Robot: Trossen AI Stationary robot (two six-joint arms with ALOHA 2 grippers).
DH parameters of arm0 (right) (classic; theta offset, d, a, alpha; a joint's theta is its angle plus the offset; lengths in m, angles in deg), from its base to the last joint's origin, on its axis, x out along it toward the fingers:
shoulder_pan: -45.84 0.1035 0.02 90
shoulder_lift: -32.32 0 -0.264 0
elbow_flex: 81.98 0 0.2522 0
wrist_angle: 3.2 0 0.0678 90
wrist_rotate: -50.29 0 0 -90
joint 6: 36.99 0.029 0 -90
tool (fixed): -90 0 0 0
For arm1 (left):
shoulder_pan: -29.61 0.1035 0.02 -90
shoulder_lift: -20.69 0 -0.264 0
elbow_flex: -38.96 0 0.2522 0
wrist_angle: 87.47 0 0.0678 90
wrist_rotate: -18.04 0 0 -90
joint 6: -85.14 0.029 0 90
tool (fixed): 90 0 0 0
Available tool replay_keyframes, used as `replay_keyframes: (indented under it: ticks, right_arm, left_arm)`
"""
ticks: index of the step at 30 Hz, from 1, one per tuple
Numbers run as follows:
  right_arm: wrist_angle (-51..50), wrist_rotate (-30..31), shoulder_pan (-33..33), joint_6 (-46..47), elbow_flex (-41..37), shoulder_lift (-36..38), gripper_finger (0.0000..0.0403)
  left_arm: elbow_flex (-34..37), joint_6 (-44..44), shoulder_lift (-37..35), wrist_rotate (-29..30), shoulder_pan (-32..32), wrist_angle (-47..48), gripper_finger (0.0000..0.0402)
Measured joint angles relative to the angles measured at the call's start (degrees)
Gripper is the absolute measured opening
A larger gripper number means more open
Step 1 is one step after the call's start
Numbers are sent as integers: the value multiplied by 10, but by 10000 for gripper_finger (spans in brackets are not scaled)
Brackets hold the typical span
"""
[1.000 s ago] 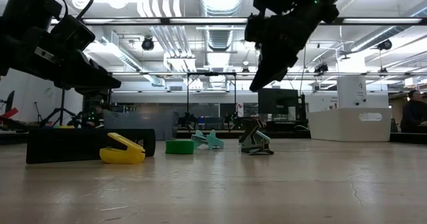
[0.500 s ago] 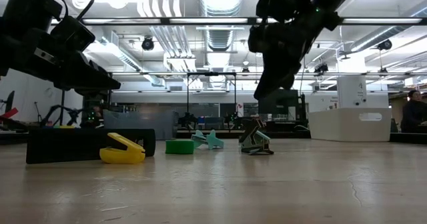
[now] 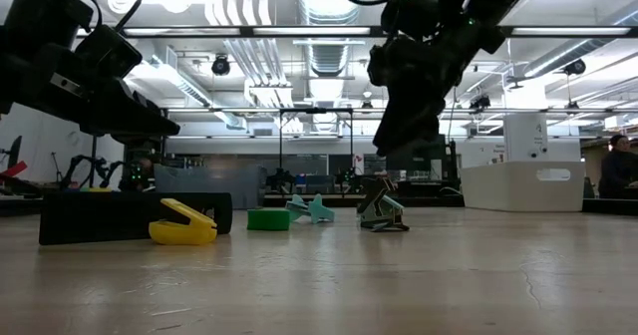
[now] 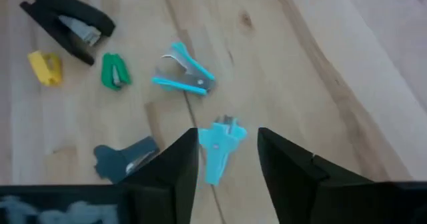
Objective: Pick and place Stapler, Stapler remover, tape
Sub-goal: Put the right light blue staple remover into the top white bin
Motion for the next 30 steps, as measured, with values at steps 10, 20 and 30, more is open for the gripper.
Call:
replay_keyframes:
  ticks: [10, 20, 30]
  right_arm:
    - [3, 36, 0, 60, -18, 0, 162]
    - [90, 34, 2, 84, -81, -2, 157]
    - [134, 16, 4, 77, -78, -64, 146]
  left_arm:
    - [0, 0, 0, 0, 0, 1, 21]
    - [0, 0, 0, 0, 0, 1, 21]
    - [0, 0, 0, 0, 0, 3, 20]
